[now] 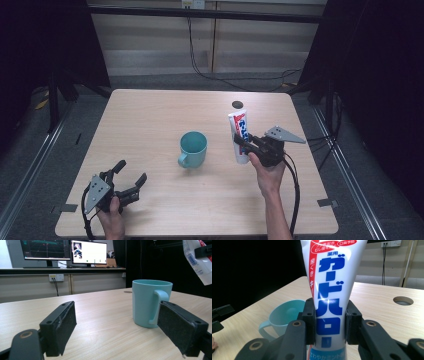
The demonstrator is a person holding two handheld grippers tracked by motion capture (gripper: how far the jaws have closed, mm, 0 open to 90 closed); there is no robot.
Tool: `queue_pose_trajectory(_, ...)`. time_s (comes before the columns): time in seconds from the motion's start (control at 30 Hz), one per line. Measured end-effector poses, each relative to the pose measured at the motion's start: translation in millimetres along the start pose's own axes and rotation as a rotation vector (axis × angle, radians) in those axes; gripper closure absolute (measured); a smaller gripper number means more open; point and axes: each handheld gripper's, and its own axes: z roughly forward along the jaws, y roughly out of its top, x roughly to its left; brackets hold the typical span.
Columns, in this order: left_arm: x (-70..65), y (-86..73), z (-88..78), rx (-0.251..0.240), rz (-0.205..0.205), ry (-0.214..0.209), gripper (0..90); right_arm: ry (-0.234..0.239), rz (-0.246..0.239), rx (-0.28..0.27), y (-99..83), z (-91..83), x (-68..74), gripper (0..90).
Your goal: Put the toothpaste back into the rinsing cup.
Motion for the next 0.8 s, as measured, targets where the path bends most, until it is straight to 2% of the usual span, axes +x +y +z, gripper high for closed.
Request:
queue_pose_trajectory(0.2,-0.4,-0.1,0.2,-0.002,-0.004,-0.004,15.5,-0.007,-0.021,0.025,4.5,7.6,2.6,68.2)
queue_pose_trajectory(0.8,0.0,0.0,0.0,0.0,0.0,0.0,15.5,0.052,-0.036,0.045,19.4,29.3,14.8,68.0)
